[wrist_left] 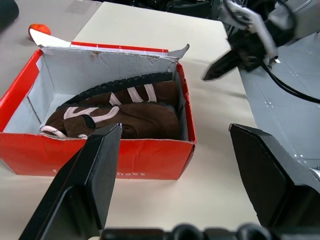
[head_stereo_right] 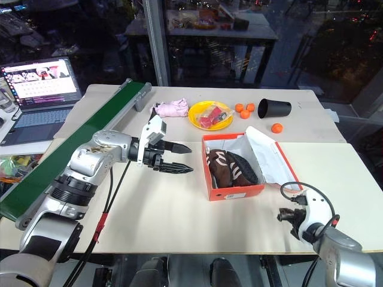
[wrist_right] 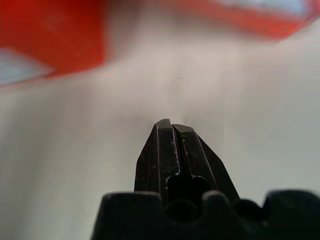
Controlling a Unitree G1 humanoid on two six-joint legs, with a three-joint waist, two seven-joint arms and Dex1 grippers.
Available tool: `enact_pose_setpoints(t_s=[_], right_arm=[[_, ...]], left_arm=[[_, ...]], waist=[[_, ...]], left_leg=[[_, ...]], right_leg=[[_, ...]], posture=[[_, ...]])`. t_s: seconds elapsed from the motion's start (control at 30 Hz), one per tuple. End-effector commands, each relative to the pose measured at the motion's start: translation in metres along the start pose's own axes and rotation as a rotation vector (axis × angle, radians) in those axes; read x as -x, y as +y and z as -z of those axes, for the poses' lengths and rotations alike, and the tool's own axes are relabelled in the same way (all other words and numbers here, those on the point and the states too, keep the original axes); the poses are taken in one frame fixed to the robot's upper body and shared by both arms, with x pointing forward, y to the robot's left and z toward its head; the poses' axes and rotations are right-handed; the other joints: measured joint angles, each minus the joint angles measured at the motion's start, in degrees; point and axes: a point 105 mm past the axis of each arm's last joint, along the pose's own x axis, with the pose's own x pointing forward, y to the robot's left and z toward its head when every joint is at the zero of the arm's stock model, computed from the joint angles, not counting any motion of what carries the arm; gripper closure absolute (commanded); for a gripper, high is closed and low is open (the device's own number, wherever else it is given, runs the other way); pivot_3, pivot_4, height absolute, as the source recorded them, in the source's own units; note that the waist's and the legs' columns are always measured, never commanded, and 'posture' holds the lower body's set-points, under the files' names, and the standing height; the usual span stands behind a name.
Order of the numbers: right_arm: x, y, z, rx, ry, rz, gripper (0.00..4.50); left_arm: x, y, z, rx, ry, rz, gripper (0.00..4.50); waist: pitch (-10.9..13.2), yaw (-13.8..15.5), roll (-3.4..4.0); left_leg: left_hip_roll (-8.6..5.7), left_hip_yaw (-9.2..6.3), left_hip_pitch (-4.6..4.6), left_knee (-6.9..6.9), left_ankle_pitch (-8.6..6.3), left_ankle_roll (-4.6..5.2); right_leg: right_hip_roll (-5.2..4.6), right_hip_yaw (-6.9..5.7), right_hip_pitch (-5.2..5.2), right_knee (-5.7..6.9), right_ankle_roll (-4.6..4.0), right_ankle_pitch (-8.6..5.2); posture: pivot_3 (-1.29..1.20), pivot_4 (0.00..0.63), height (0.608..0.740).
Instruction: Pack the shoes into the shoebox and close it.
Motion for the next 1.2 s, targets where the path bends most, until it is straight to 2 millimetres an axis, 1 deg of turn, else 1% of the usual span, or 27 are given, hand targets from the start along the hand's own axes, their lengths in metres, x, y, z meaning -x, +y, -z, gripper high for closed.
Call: enact_pose_setpoints(t_s=[0.03, 0.1, 0.17, 0.27, 0.4, 0.47, 0.6, 0.83, 0.93, 1.0, 1.03, 1.17, 1.2], right_arm=[[-0.007, -0.009, -0.02, -0.085, -0.189, 0.033, 4.44], [-0.012, -0.01, -0.022, -0.137, -0.242, 0.031, 4.44], [-0.016, -0.015, -0.023, -0.18, -0.287, 0.043, 4.44], [-0.019, -0.03, -0.022, -0.256, -0.351, 0.096, 4.44], [-0.016, -0.036, -0.031, -0.34, -0.475, 0.108, 4.44], [-0.009, -0.038, -0.038, -0.373, -0.562, 0.104, 4.44], [0.003, -0.034, -0.055, -0.38, -0.685, 0.056, 4.44], [0.013, -0.023, -0.08, -0.357, -0.758, -0.025, 4.44], [0.016, -0.012, -0.089, -0.322, -0.761, -0.076, 4.44], [0.018, 0.012, -0.094, -0.291, -0.734, -0.195, 4.44], [0.019, 0.02, -0.095, -0.282, -0.722, -0.235, 4.44], [0.017, 0.064, -0.081, -0.206, -0.561, -0.458, 4.44], [0.017, 0.071, -0.078, -0.194, -0.531, -0.493, 4.44]], left_arm=[[0.008, 0.002, -0.014, -0.053, -0.024, -0.038, 0.85], [0.01, 0.003, -0.016, -0.057, -0.026, -0.046, 0.85], [0.011, 0.004, -0.017, -0.06, -0.027, -0.054, 0.85], [0.013, 0.004, -0.018, -0.062, -0.027, -0.061, 0.85], [0.014, 0.005, -0.019, -0.062, -0.027, -0.066, 0.85], [0.014, 0.006, -0.019, -0.063, -0.028, -0.067, 0.85], [0.013, 0.006, -0.019, -0.064, -0.03, -0.067, 0.85], [0.012, 0.006, -0.019, -0.064, -0.032, -0.066, 0.85], [0.011, 0.005, -0.019, -0.063, -0.034, -0.067, 0.85], [0.011, 0.006, -0.019, -0.061, -0.035, -0.07, 0.85], [0.011, 0.006, -0.018, -0.061, -0.035, -0.071, 0.85], [0.01, 0.006, -0.017, -0.059, -0.035, -0.07, 0.85], [0.009, 0.006, -0.017, -0.058, -0.035, -0.069, 0.85]], waist=[[0.0, 0.03, 0.01], [0.01, 0.05, 0.01], [0.02, 0.15, 0.03], [0.02, 0.21, 0.03], [0.01, 0.16, 0.06], [0.02, 0.1, 0.06], [0.02, -0.11, 0.09], [0.01, -0.68, 0.1], [0.01, -0.8, 0.1], [0.01, -0.88, 0.11], [0.01, -0.96, 0.11], [0.01, -1.02, 0.11], [0.01, -1.02, 0.11]], left_leg=[[0.0, 0.0, 0.0, -0.02, 0.0, 0.0], [0.0, -0.01, -0.02, -0.01, 0.0, 0.0], [-0.01, -0.01, -0.02, -0.02, 0.0, 0.01], [-0.02, 0.0, -0.02, 0.0, 0.0, 0.01], [0.0, -0.01, -0.02, -0.02, 0.0, 0.01], [0.0, 0.0, -0.01, -0.03, 0.0, 0.01], [0.0, 0.0, -0.01, -0.02, 0.0, 0.01], [-0.01, 0.0, 0.01, -0.02, 0.0, 0.01], [0.0, -0.01, 0.01, -0.02, 0.0, 0.01], [0.0, -0.01, 0.01, -0.02, 0.0, 0.01], [0.0, -0.01, 0.01, -0.03, 0.0, 0.01], [0.01, -0.01, 0.01, -0.02, -0.01, 0.01], [0.01, -0.01, 0.01, -0.02, -0.01, 0.01]], right_leg=[[0.01, 0.0, 0.0, -0.01, 0.01, 0.01], [0.0, 0.0, 0.0, -0.02, 0.03, 0.02], [0.0, 0.0, 0.01, -0.02, 0.03, 0.02], [-0.01, 0.0, 0.02, -0.02, 0.05, 0.03], [0.0, -0.01, 0.02, -0.01, 0.05, 0.03], [0.0, 0.0, 0.02, -0.01, 0.05, 0.03], [0.0, 0.0, 0.03, -0.01, 0.07, 0.04], [0.0, 0.01, 0.04, 0.01, 0.06, 0.04], [0.0, 0.01, 0.04, 0.01, 0.06, 0.05], [0.0, 0.01, 0.04, 0.02, 0.06, 0.04], [0.0, 0.01, 0.03, 0.03, 0.06, 0.04], [0.01, 0.02, 0.05, 0.04, 0.06, 0.04], [0.01, 0.02, 0.05, 0.04, 0.05, 0.04]], posture=[[0.0, 0.15, 0.74], [0.0, 0.15, 0.74], [0.0, 0.15, 0.74], [0.0, 0.15, 0.74], [0.0, 0.15, 0.74], [0.0, 0.15, 0.74], [0.0, 0.15, 0.74], [0.0, 0.15, 0.74], [0.0, 0.15, 0.74], [0.0, 0.15, 0.74], [0.0, 0.15, 0.74], [0.0, 0.15, 0.74], [0.0, 0.15, 0.74]])
